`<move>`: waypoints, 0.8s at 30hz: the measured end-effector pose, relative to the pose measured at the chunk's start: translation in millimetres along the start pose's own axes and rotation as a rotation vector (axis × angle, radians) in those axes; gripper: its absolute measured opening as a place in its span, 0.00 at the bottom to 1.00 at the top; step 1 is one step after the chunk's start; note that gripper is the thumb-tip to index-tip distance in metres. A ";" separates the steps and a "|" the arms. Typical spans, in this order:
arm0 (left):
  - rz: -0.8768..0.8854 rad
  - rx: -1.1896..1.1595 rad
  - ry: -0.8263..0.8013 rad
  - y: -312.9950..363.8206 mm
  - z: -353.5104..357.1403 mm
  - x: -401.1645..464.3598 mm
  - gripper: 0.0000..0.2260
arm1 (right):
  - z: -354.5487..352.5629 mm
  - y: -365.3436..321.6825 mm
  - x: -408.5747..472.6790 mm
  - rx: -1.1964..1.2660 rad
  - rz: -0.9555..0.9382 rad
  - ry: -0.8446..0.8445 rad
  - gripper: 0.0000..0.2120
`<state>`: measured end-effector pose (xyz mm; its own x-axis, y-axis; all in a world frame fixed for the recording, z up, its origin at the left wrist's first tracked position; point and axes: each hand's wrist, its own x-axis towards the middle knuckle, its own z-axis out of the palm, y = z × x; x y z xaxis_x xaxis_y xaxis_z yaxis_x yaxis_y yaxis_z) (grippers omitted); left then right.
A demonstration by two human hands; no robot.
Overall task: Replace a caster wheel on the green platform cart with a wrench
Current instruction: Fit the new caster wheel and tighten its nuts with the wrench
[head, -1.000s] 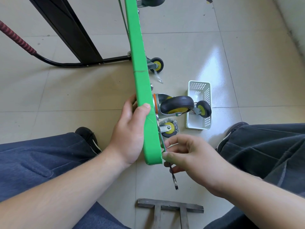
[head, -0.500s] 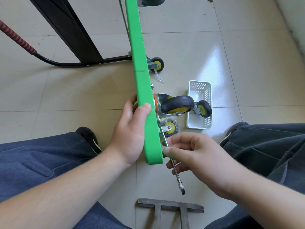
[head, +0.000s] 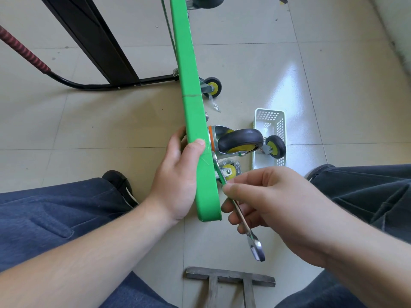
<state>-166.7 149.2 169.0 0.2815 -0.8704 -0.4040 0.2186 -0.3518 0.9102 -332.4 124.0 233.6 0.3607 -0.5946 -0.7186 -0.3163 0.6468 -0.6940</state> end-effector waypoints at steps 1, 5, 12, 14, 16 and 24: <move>0.000 0.000 -0.005 -0.2 -0.2 -0.1 0.21 | -0.2 -3.4 -0.1 0.010 0.007 -0.005 0.07; 0.012 0.004 -0.015 0.4 -0.9 -0.3 0.22 | -0.6 -16.9 0.3 0.068 0.045 -0.047 0.08; 0.016 0.027 -0.019 2.7 -0.6 -2.3 0.23 | 0.9 -30.4 2.2 0.207 0.048 -0.069 0.06; 0.016 0.048 -0.014 3.0 -0.7 -2.9 0.22 | 0.1 -30.9 3.7 0.233 0.058 -0.072 0.13; 0.020 0.060 -0.010 3.1 -0.8 -3.3 0.22 | -0.1 -31.7 3.7 0.252 0.067 -0.067 0.17; 0.017 0.097 0.005 1.3 -1.6 -3.3 0.28 | 1.9 -35.8 2.1 0.288 0.069 -0.085 0.06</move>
<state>-165.9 152.2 171.3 0.2888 -0.8750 -0.3885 0.1225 -0.3687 0.9214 -318.7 100.5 257.0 0.4231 -0.5105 -0.7486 -0.0847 0.8003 -0.5936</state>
